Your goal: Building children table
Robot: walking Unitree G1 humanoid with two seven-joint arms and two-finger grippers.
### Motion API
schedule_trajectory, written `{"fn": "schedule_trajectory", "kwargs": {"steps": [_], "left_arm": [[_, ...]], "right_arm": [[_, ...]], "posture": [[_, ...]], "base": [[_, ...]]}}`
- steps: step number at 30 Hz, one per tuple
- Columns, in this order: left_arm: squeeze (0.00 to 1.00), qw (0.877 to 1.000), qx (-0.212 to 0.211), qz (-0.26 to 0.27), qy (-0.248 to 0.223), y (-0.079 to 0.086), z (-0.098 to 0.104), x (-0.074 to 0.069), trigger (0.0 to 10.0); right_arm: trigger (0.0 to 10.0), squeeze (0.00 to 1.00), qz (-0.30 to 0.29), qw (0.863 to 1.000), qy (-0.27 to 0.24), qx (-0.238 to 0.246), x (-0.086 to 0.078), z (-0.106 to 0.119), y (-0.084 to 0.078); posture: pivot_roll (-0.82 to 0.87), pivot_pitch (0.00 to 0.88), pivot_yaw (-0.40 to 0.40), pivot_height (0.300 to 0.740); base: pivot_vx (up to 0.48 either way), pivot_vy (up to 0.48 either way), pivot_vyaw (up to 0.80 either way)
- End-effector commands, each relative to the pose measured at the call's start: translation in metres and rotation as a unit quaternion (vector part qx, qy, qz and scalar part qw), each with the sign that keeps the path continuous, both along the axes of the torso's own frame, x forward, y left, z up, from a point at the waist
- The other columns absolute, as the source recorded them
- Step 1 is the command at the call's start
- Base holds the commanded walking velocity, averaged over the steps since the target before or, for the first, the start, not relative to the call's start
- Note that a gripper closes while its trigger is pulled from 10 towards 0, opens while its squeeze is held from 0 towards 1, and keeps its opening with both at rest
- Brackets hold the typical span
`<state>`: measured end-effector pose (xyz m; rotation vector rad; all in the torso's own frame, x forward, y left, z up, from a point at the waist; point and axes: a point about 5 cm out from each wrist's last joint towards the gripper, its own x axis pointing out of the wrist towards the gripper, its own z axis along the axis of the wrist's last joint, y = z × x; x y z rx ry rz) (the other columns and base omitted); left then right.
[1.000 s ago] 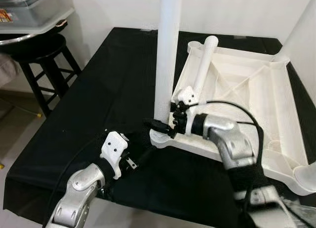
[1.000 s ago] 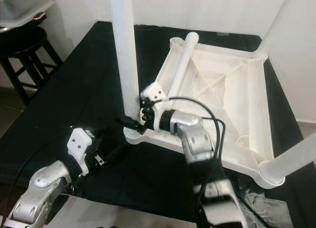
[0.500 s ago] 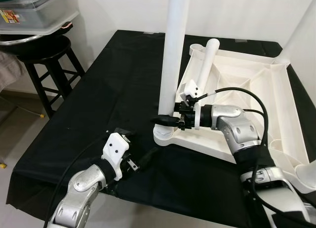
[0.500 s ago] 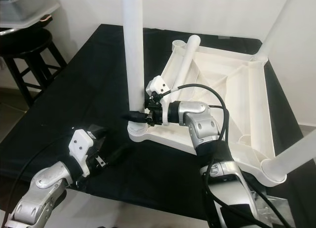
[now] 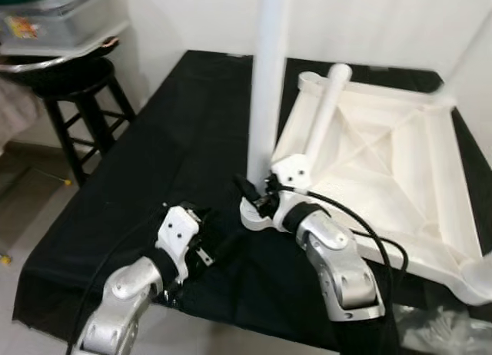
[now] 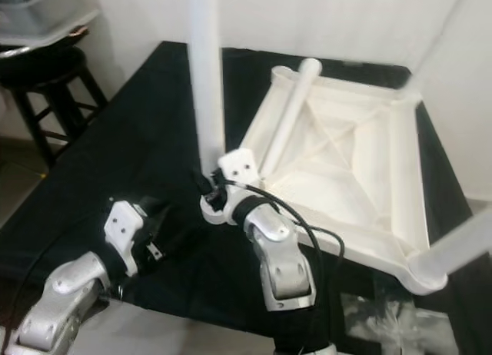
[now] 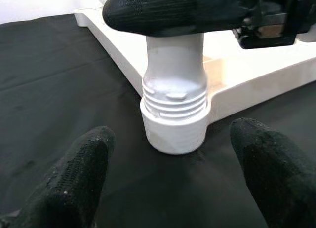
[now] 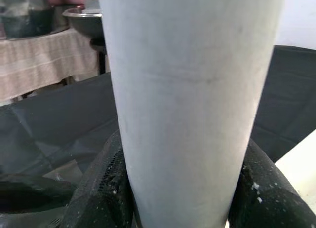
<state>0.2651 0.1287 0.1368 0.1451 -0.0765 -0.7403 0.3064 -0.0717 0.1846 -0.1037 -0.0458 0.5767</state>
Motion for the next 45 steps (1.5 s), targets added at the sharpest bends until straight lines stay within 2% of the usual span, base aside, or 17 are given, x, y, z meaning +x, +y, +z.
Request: {"fn": "schedule_trajectory", "kwargs": {"steps": [1, 3, 4, 5, 6, 10, 12, 13, 16, 17, 26, 27, 36, 38, 40, 42, 45], "left_arm": [[0.00, 1.000, 0.004, 0.001, 0.005, 0.002, -0.002, -0.002, 10.0], [0.00, 1.000, 0.002, 0.003, 0.004, 0.003, -0.001, -0.002, 10.0], [0.00, 1.000, 0.001, 0.004, 0.005, 0.003, -0.001, -0.002, 10.0], [0.00, 1.000, 0.001, 0.004, 0.005, 0.003, -0.001, -0.002, 10.0], [0.00, 1.000, 0.002, 0.003, 0.005, 0.002, -0.002, -0.002, 10.0], [0.00, 1.000, 0.003, 0.000, 0.006, 0.002, -0.002, -0.002, 10.0], [0.00, 1.000, 0.003, 0.001, 0.005, 0.001, -0.001, -0.001, 10.0], [0.00, 1.000, 0.003, 0.001, 0.005, 0.002, -0.001, -0.001, 10.0], [0.00, 1.000, 0.003, 0.002, 0.005, 0.001, -0.001, -0.001, 10.0], [0.00, 1.000, 0.004, 0.001, 0.005, 0.001, -0.002, -0.001, 10.0], [0.00, 1.000, 0.007, 0.000, 0.006, 0.001, -0.002, -0.003, 10.0], [0.00, 1.000, 0.007, -0.001, 0.007, 0.001, -0.002, -0.004, 10.0], [0.00, 1.000, 0.008, -0.001, 0.007, 0.002, -0.002, -0.005, 10.0], [0.00, 1.000, 0.008, 0.000, 0.007, 0.003, -0.002, -0.005, 10.0], [0.00, 1.000, 0.007, 0.000, 0.006, 0.003, -0.001, -0.005, 10.0], [0.00, 1.000, 0.005, 0.000, 0.006, 0.005, -0.001, -0.006, 10.0], [0.00, 1.000, 0.010, 0.001, 0.002, 0.008, 0.000, -0.008, 10.0]], "right_arm": [[10.0, 0.00, 0.006, 0.996, 0.091, -0.022, -0.001, -0.037, -0.006], [10.0, 0.00, 0.035, 0.994, 0.098, -0.017, -0.002, -0.037, -0.004], [10.0, 0.60, 0.065, 0.993, 0.097, -0.012, -0.002, -0.034, -0.002], [10.0, 0.60, 0.065, 0.993, 0.097, -0.012, -0.002, -0.034, -0.002], [10.0, 1.00, 0.105, 0.990, 0.095, -0.001, -0.003, -0.029, -0.001], [10.0, 1.00, 0.160, 0.984, 0.072, 0.009, -0.002, -0.013, -0.002], [10.0, 1.00, 0.229, 0.973, 0.039, -0.010, 0.003, 0.005, -0.008], [10.0, 0.81, 0.260, 0.965, 0.018, -0.031, 0.008, 0.015, -0.010], [10.0, 0.81, 0.279, 0.959, 0.006, -0.045, 0.012, 0.021, -0.012], [10.0, 0.00, 0.306, 0.950, 0.007, -0.062, 0.015, 0.025, -0.013], [10.0, 0.00, 0.406, 0.910, 0.029, -0.079, 0.030, 0.038, -0.015], [0.0, 0.00, 0.421, 0.903, 0.040, -0.077, 0.033, 0.039, -0.017], [0.0, 0.00, 0.417, 0.904, 0.049, -0.080, 0.037, 0.037, -0.030], [0.0, 0.00, 0.402, 0.911, 0.043, -0.084, 0.037, 0.037, -0.034], [0.0, 0.00, 0.336, 0.938, 0.032, -0.074, 0.033, 0.031, -0.041], [0.0, 0.00, 0.293, 0.955, 0.031, -0.035, 0.016, 0.018, -0.034], [0.0, 0.00, 0.254, 0.963, 0.087, -0.009, -0.022, -0.021, -0.005]], "posture": [[-0.05, 0.212, 0.000, 0.740], [-0.05, 0.212, 0.000, 0.740], [-0.05, 0.210, 0.002, 0.740], [-0.05, 0.210, 0.002, 0.740], [-0.05, 0.208, 0.002, 0.740], [-0.05, 0.205, 0.003, 0.740], [-0.04, 0.203, 0.001, 0.740], [-0.04, 0.201, 0.004, 0.740], [-0.04, 0.201, 0.005, 0.740], [-0.03, 0.201, 0.003, 0.740], [0.00, 0.198, 0.010, 0.740], [0.01, 0.195, 0.017, 0.740], [0.01, 0.202, 0.020, 0.740], [0.01, 0.202, 0.020, 0.740], [0.00, 0.211, 0.015, 0.740], [-0.01, 0.216, 0.017, 0.740], [-0.02, 0.220, 0.030, 0.740]], "base": [[0.000, 0.000, 0.00], [0.000, 0.000, 0.00], [0.000, 0.000, 0.00], [0.000, 0.000, 0.00], [0.000, 0.000, 0.00], [0.000, 0.000, 0.00], [0.000, 0.000, 0.00], [0.000, 0.000, 0.00], [0.000, 0.000, 0.00], [0.000, 0.000, 0.00], [0.000, 0.000, 0.00], [0.000, 0.000, 0.00], [0.000, 0.000, 0.00], [0.000, 0.000, 0.00], [0.000, 0.000, 0.00], [0.000, 0.000, 0.00], [0.000, 0.000, 0.00]]}}
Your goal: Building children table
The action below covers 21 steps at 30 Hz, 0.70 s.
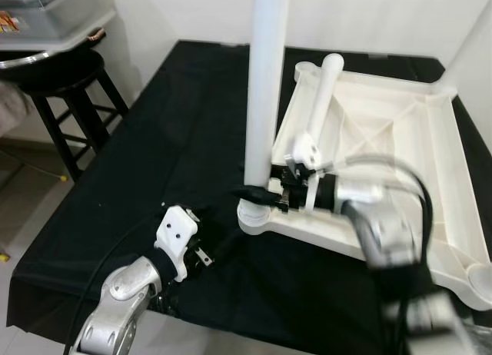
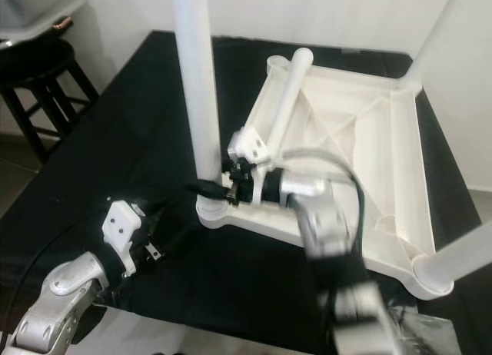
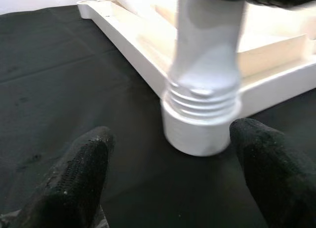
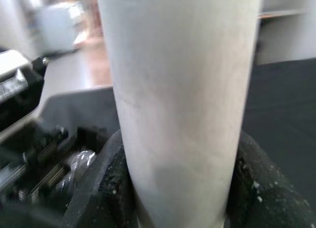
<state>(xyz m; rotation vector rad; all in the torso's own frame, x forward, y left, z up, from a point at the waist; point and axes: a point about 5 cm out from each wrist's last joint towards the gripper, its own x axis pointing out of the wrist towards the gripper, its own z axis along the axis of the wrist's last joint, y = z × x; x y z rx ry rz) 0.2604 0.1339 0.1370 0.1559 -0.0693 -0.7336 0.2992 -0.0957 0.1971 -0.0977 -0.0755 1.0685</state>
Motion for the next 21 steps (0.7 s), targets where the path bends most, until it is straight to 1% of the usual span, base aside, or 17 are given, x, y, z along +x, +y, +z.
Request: {"fn": "schedule_trajectory", "kwargs": {"steps": [1, 2, 3, 4, 5, 6, 7, 8, 9, 11, 12, 13, 14, 15, 19, 20, 21], "left_arm": [[0.00, 1.000, 0.004, -0.003, 0.001, 0.003, 0.000, -0.003, 10.0], [0.00, 1.000, 0.007, -0.002, -0.002, 0.004, 0.001, -0.005, 10.0], [0.00, 1.000, 0.011, -0.002, -0.006, 0.006, 0.001, -0.007, 10.0], [0.00, 1.000, 0.014, -0.003, -0.009, 0.007, 0.001, -0.010, 10.0], [0.00, 1.000, 0.014, -0.003, -0.009, 0.007, 0.001, -0.010, 10.0], [0.00, 1.000, 0.014, -0.009, -0.006, 0.007, 0.001, -0.014, 10.0], [0.00, 1.000, 0.013, -0.014, -0.003, 0.008, 0.000, -0.017, 10.0], [0.00, 1.000, 0.013, -0.014, -0.003, 0.008, 0.000, -0.017, 10.0], [0.00, 1.000, 0.014, -0.021, 0.002, 0.007, -0.002, -0.022, 10.0], [0.00, 0.999, 0.015, -0.029, 0.007, 0.006, -0.004, -0.027, 10.0], [0.00, 0.999, 0.014, -0.033, 0.010, 0.005, -0.005, -0.031, 10.0], [0.00, 0.999, 0.014, -0.033, 0.010, 0.005, -0.005, -0.031, 10.0], [0.00, 0.999, 0.013, -0.036, 0.012, 0.004, -0.005, -0.034, 10.0], [0.00, 0.999, 0.007, -0.034, 0.015, 0.004, -0.005, -0.037, 10.0], [0.00, 0.999, 0.003, -0.032, 0.018, 0.004, -0.005, -0.038, 10.0], [0.00, 0.999, -0.001, -0.031, 0.019, 0.004, -0.005, -0.039, 10.0], [0.00, 0.999, -0.001, -0.031, 0.019, 0.004, -0.005, -0.039, 10.0]], "right_arm": [[0.0, 0.00, 0.011, 0.996, 0.085, -0.029, -0.015, -0.033, 0.019], [0.0, 0.00, -0.068, 0.991, 0.114, -0.034, -0.020, -0.045, 0.024], [0.0, 0.00, -0.183, 0.973, 0.132, -0.056, -0.020, -0.055, 0.020], [0.0, 0.00, -0.271, 0.950, 0.123, -0.093, -0.021, -0.059, 0.010], [0.0, 0.00, -0.271, 0.950, 0.123, -0.093, -0.021, -0.059, 0.010], [0.0, 0.00, -0.308, 0.940, 0.100, -0.104, -0.019, -0.054, 0.003], [0.0, 0.00, -0.318, 0.939, 0.081, -0.107, -0.018, -0.049, 0.000], [0.0, 0.00, -0.318, 0.939, 0.081, -0.107, -0.018, -0.049, 0.000], [0.0, 0.00, -0.314, 0.941, 0.086, -0.092, -0.016, -0.047, -0.002], [0.0, 0.00, -0.316, 0.941, 0.102, -0.070, -0.015, -0.046, -0.004], [4.5, 0.00, -0.323, 0.937, 0.105, -0.078, -0.011, -0.049, -0.008], [4.5, 0.00, -0.323, 0.937, 0.105, -0.078, -0.011, -0.049, -0.008], [4.5, 0.00, -0.335, 0.932, 0.106, -0.087, -0.010, -0.050, -0.010], [10.0, 0.00, -0.336, 0.932, 0.097, -0.093, -0.005, -0.047, -0.014], [10.0, 0.00, -0.340, 0.931, 0.090, -0.097, -0.002, -0.044, -0.016], [10.0, 0.19, -0.332, 0.936, 0.076, -0.090, 0.005, -0.035, -0.021], [10.0, 0.19, -0.332, 0.936, 0.076, -0.090, 0.005, -0.035, -0.021]], "posture": [[-0.02, 0.220, 0.030, 0.740], [-0.02, 0.219, 0.029, 0.740], [-0.03, 0.222, 0.024, 0.740], [-0.03, 0.222, 0.024, 0.740], [-0.03, 0.222, 0.024, 0.740], [-0.03, 0.222, 0.023, 0.740], [-0.04, 0.221, 0.027, 0.740], [-0.04, 0.221, 0.027, 0.740], [-0.04, 0.212, 0.029, 0.740], [-0.04, 0.212, 0.029, 0.740], [-0.02, 0.211, 0.027, 0.740], [-0.02, 0.211, 0.027, 0.740], [-0.02, 0.211, 0.027, 0.740], [-0.02, 0.210, 0.029, 0.740], [-0.02, 0.210, 0.029, 0.740], [-0.02, 0.211, 0.029, 0.740], [-0.02, 0.211, 0.029, 0.740]], "base": [[0.000, 0.000, 0.00], [0.000, 0.000, 0.00], [0.000, 0.000, 0.00], [0.000, 0.000, 0.00], [0.000, 0.000, 0.00], [0.000, 0.000, 0.00], [0.000, 0.000, 0.00], [0.000, 0.000, 0.00], [0.000, 0.000, 0.00], [0.000, 0.000, 0.00], [0.000, 0.000, 0.00], [0.000, 0.000, 0.00], [0.000, 0.000, 0.00], [0.000, 0.000, 0.00], [0.000, 0.000, 0.00], [0.000, 0.000, 0.00], [0.000, 0.000, 0.00]]}}
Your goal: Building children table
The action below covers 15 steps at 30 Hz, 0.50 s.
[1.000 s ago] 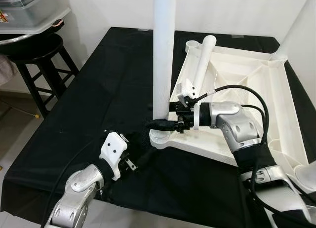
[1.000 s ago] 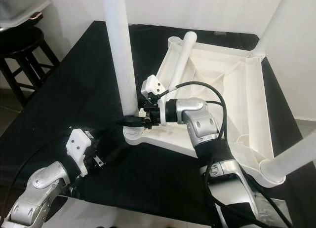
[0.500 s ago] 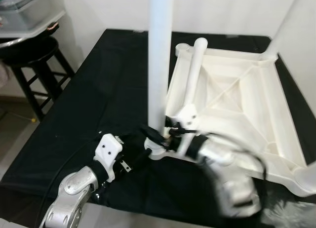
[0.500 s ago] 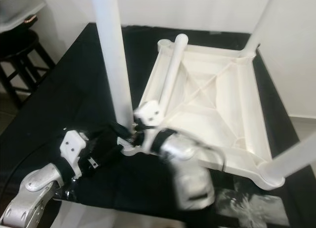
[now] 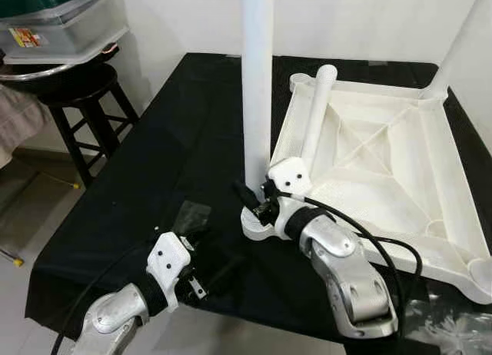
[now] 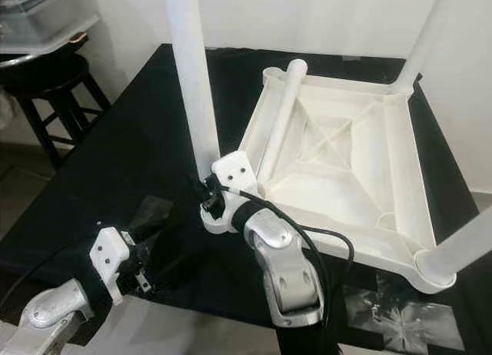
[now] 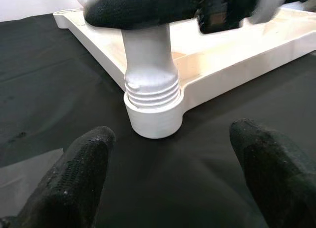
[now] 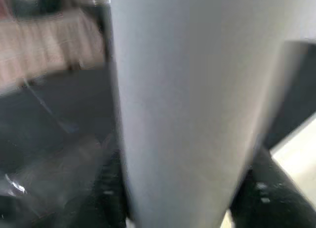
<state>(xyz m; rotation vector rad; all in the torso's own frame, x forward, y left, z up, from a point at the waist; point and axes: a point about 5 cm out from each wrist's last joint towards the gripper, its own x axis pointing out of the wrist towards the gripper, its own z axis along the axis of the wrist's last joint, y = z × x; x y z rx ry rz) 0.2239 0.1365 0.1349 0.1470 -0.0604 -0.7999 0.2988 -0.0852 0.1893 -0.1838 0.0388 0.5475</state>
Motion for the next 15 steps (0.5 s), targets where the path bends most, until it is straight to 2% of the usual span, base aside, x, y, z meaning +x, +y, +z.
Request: {"fn": "schedule_trajectory", "kwargs": {"steps": [1, 2, 3, 5, 6, 7, 8, 10, 12, 14, 15], "left_arm": [[0.00, 1.000, -0.002, 0.002, 0.010, 0.001, -0.002, -0.002, 10.0], [0.00, 1.000, -0.002, 0.002, 0.010, 0.001, -0.002, -0.002, 10.0], [0.00, 1.000, -0.003, 0.002, 0.009, 0.001, -0.002, -0.001, 10.0], [0.00, 1.000, -0.003, 0.002, 0.009, 0.001, -0.002, -0.001, 10.0], [0.00, 1.000, -0.004, 0.002, 0.006, 0.000, -0.001, -0.001, 10.0], [0.00, 1.000, -0.004, 0.002, 0.006, 0.000, -0.001, -0.001, 10.0], [0.00, 1.000, -0.004, 0.001, 0.003, 0.000, -0.001, -0.001, 10.0], [0.00, 1.000, -0.001, -0.001, -0.002, 0.001, 0.000, -0.002, 10.0], [0.00, 1.000, -0.001, -0.001, -0.002, 0.001, 0.000, -0.002, 10.0], [0.00, 1.000, 0.002, -0.002, -0.003, 0.002, 0.001, -0.004, 10.0], [0.00, 1.000, 0.002, -0.002, -0.003, 0.002, 0.001, -0.004, 10.0]], "right_arm": [[10.0, 1.00, -0.062, 0.997, 0.047, -0.016, 0.014, -0.016, -0.040], [10.0, 1.00, -0.062, 0.997, 0.047, -0.016, 0.014, -0.016, -0.040], [10.0, 1.00, -0.015, 0.999, 0.028, 0.004, 0.021, -0.001, -0.044], [10.0, 1.00, -0.015, 0.999, 0.028, 0.004, 0.021, -0.001, -0.044], [10.0, 0.86, 0.071, 0.997, -0.001, 0.017, 0.024, 0.017, -0.048], [10.0, 0.86, 0.071, 0.997, -0.001, 0.017, 0.024, 0.017, -0.048], [10.0, 0.00, 0.148, 0.989, -0.016, 0.014, 0.025, 0.029, -0.050], [10.0, 0.00, 0.266, 0.964, -0.020, -0.009, 0.025, 0.041, -0.048], [10.0, 0.00, 0.266, 0.964, -0.020, -0.009, 0.025, 0.041, -0.048], [10.0, 0.00, 0.312, 0.950, -0.009, -0.019, 0.027, 0.044, -0.046], [10.0, 0.00, 0.312, 0.950, -0.009, -0.019, 0.027, 0.044, -0.046]], "posture": [[-0.01, 0.215, 0.024, 0.740], [-0.01, 0.215, 0.024, 0.740], [-0.01, 0.215, 0.023, 0.740], [-0.01, 0.215, 0.023, 0.740], [-0.01, 0.216, 0.024, 0.740], [-0.01, 0.216, 0.024, 0.740], [0.00, 0.216, 0.021, 0.740], [0.00, 0.213, 0.021, 0.740], [0.00, 0.213, 0.021, 0.740], [0.01, 0.212, 0.021, 0.740], [0.01, 0.212, 0.021, 0.740]], "base": [[0.000, 0.000, 0.00], [0.000, 0.000, 0.00], [0.000, 0.000, 0.00], [0.000, 0.000, 0.00], [0.000, 0.000, 0.00], [0.000, 0.000, 0.00], [0.000, 0.000, 0.00], [0.000, 0.000, 0.00], [0.000, 0.000, 0.00], [0.000, 0.000, 0.00], [0.000, 0.000, 0.00]]}}
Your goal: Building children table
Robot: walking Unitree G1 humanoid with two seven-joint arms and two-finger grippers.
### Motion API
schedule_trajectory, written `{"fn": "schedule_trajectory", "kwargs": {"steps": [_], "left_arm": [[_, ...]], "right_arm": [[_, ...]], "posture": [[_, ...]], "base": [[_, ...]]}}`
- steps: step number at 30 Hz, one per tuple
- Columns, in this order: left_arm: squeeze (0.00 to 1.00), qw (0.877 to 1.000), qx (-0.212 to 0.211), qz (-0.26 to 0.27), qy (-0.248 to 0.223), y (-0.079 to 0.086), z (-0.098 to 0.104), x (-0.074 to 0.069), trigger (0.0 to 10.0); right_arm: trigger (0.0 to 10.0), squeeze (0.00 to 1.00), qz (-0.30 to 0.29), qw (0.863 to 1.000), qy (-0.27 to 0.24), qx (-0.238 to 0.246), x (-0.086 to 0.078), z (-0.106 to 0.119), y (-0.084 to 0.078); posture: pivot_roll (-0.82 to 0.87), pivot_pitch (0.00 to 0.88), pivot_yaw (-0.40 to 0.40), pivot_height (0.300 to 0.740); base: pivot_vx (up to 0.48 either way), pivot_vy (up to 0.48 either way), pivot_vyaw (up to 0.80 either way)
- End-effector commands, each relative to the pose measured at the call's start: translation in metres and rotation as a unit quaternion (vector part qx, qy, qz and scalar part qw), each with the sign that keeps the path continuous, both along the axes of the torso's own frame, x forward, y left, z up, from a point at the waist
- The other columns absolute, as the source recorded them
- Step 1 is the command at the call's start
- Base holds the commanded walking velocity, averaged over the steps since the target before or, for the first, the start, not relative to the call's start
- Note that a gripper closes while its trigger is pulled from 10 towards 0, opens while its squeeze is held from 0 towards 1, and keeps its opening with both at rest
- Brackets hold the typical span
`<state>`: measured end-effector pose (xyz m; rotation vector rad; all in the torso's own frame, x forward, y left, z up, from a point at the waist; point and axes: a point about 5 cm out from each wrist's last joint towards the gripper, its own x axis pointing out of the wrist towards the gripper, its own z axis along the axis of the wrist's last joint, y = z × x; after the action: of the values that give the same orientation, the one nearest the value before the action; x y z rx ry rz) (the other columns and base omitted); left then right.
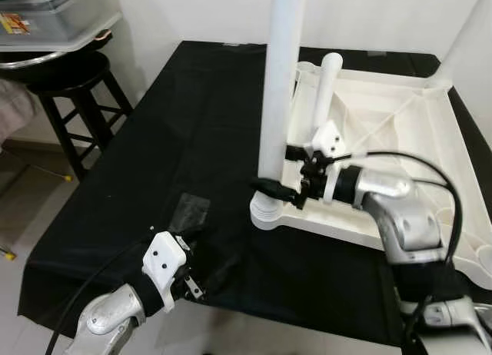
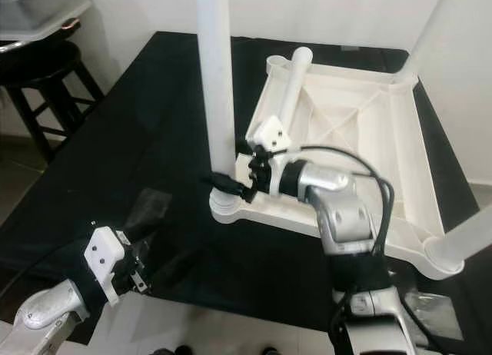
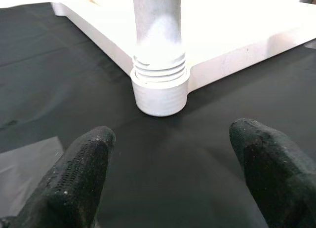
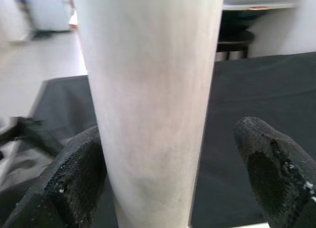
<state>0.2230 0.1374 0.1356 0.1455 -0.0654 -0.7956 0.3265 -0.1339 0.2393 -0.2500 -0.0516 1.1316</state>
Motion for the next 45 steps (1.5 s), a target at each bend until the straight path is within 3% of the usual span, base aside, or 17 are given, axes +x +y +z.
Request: {"fn": "schedule_trajectory", "kwargs": {"steps": [1, 4, 6, 8, 10, 21, 23, 29, 30, 31, 32, 35, 37, 41, 42, 43, 45], "left_arm": [[0.00, 1.000, 0.009, -0.007, 0.001, 0.002, -0.001, -0.008, 10.0], [0.00, 1.000, 0.008, -0.013, 0.007, 0.002, -0.002, -0.016, 10.0], [0.00, 1.000, 0.004, -0.020, 0.013, 0.003, -0.002, -0.024, 10.0], [0.00, 1.000, 0.005, -0.022, 0.014, 0.004, -0.001, -0.028, 10.0], [0.00, 1.000, 0.002, -0.024, 0.016, 0.007, 0.003, -0.035, 10.0], [0.00, 0.999, -0.027, -0.016, 0.008, 0.011, 0.025, -0.056, 10.0], [0.00, 0.999, -0.036, -0.019, 0.016, 0.005, 0.018, -0.057, 10.0], [0.00, 0.999, -0.041, -0.022, 0.019, 0.002, 0.015, -0.057, 10.0], [0.00, 0.998, -0.049, -0.028, 0.024, -0.001, 0.012, -0.055, 10.0], [0.00, 0.998, -0.049, -0.028, 0.024, -0.001, 0.012, -0.055, 10.0], [0.00, 0.997, -0.065, -0.029, 0.030, -0.001, 0.007, -0.047, 10.0], [0.00, 0.997, -0.065, -0.029, 0.030, -0.001, 0.007, -0.047, 10.0], [0.00, 0.996, -0.070, -0.036, 0.034, -0.002, 0.006, -0.041, 10.0], [0.00, 0.996, -0.070, -0.040, 0.037, -0.002, 0.005, -0.040, 10.0], [0.00, 0.996, -0.071, -0.042, 0.039, -0.003, 0.005, -0.040, 10.0], [0.00, 0.996, -0.073, -0.042, 0.042, -0.003, 0.005, -0.040, 10.0], [0.00, 0.996, -0.073, -0.042, 0.042, -0.003, 0.005, -0.040, 10.0]], "right_arm": [[10.0, 0.00, 0.051, 0.998, 0.022, -0.008, 0.001, -0.003, 0.004], [10.0, 0.00, 0.088, 0.996, 0.033, -0.009, 0.008, 0.002, 0.005], [5.5, 0.00, 0.115, 0.992, 0.043, -0.008, 0.014, 0.005, 0.008], [4.3, 0.00, 0.129, 0.990, 0.047, -0.011, 0.016, 0.006, 0.009], [0.0, 0.00, 0.158, 0.985, 0.059, -0.021, 0.016, 0.004, 0.010], [0.0, 0.00, 0.117, 0.989, 0.072, -0.054, 0.016, -0.021, -0.001], [0.0, 0.00, -0.054, 0.993, 0.092, -0.041, 0.015, -0.048, 0.006], [0.0, 0.00, -0.132, 0.985, 0.107, -0.029, 0.014, -0.059, 0.008], [0.0, 0.00, -0.214, 0.966, 0.144, -0.022, -0.011, -0.088, 0.018], [0.0, 0.00, -0.214, 0.966, 0.144, -0.022, -0.011, -0.088, 0.018], [0.0, 0.00, -0.298, 0.945, 0.132, -0.012, -0.037, -0.094, 0.026], [0.0, 0.00, -0.298, 0.945, 0.132, -0.012, -0.037, -0.094, 0.026], [10.0, 0.00, -0.297, 0.949, 0.105, -0.015, -0.032, -0.088, 0.030], [10.0, 0.00, -0.280, 0.955, 0.098, -0.012, -0.028, -0.085, 0.031], [10.0, 1.00, -0.240, 0.966, 0.100, -0.003, -0.025, -0.079, 0.034], [10.0, 1.00, -0.173, 0.981, 0.091, 0.006, -0.021, -0.070, 0.037], [10.0, 1.00, -0.173, 0.981, 0.091, 0.006, -0.021, -0.070, 0.037]], "posture": [[0.01, 0.213, 0.022, 0.740], [0.02, 0.214, 0.018, 0.740], [0.03, 0.215, 0.020, 0.740], [0.03, 0.218, 0.020, 0.740], [0.04, 0.223, 0.016, 0.740], [0.05, 0.235, -0.013, 0.740], [0.03, 0.236, -0.031, 0.740], [0.03, 0.236, -0.031, 0.740], [0.03, 0.245, -0.015, 0.740], [0.03, 0.245, -0.015, 0.740], [-0.02, 0.224, 0.022, 0.740], [-0.02, 0.224, 0.022, 0.740], [-0.02, 0.218, 0.020, 0.740], [-0.02, 0.213, 0.023, 0.740], [-0.02, 0.213, 0.027, 0.740], [-0.02, 0.212, 0.021, 0.740], [-0.02, 0.212, 0.021, 0.740]], "base": [[0.000, 0.000, 0.00], [0.000, 0.000, 0.00], [0.000, 0.000, 0.00], [0.000, 0.000, 0.00], [0.000, 0.000, 0.00], [0.000, 0.000, 0.00], [0.000, 0.000, 0.00], [0.000, 0.000, 0.00], [0.000, 0.000, 0.00], [0.000, 0.000, 0.00], [0.000, 0.000, 0.00], [0.000, 0.000, 0.00], [0.000, 0.000, 0.00], [0.000, 0.000, 0.00], [0.000, 0.000, 0.00], [0.000, 0.000, 0.00], [0.000, 0.000, 0.00]]}}
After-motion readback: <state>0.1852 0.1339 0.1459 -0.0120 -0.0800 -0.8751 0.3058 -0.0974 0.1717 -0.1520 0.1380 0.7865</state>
